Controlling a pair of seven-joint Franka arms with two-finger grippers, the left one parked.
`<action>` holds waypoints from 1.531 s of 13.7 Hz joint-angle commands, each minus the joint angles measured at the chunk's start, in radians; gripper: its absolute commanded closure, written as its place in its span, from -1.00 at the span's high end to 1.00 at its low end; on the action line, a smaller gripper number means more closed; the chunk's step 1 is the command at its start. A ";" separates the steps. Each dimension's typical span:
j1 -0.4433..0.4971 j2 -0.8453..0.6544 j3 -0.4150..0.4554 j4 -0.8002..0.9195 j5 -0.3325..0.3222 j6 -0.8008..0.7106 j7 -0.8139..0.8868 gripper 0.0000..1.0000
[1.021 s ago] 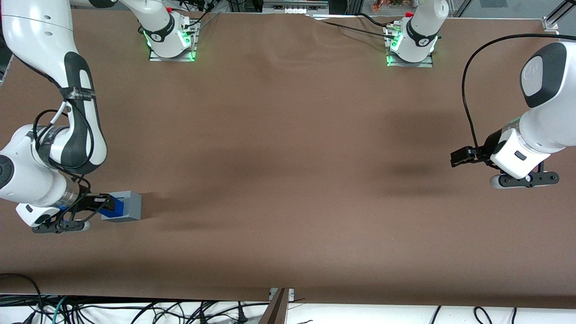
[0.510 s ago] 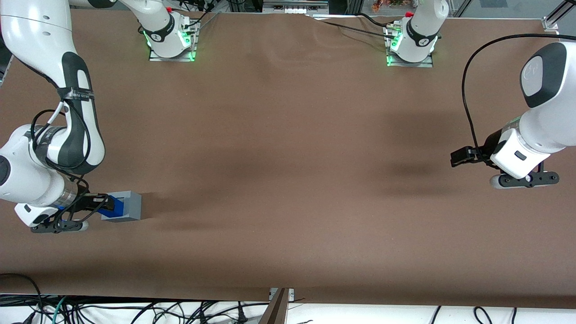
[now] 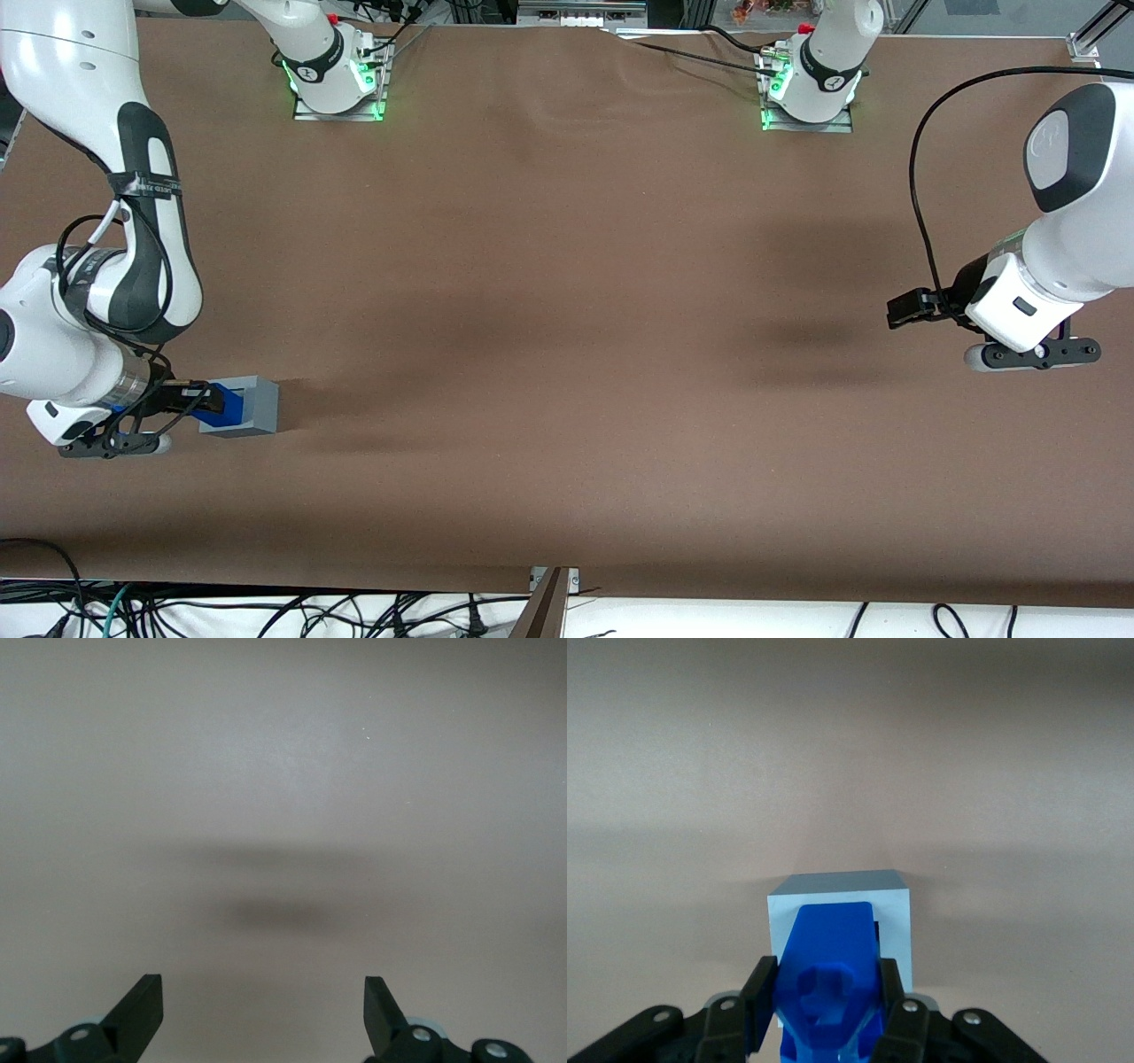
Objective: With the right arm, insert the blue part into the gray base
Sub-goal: 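Lower the blue block into the gray base's square hole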
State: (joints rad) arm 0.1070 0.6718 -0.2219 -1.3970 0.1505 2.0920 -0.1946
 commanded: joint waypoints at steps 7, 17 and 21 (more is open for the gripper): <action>-0.015 0.031 0.007 -0.010 0.006 -0.047 -0.023 -0.51; -0.026 0.040 0.007 0.001 0.009 -0.049 -0.035 0.99; -0.026 0.037 0.007 0.070 0.009 -0.047 -0.035 0.99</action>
State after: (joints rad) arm 0.0930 0.7046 -0.2219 -1.3841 0.1522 2.0577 -0.2106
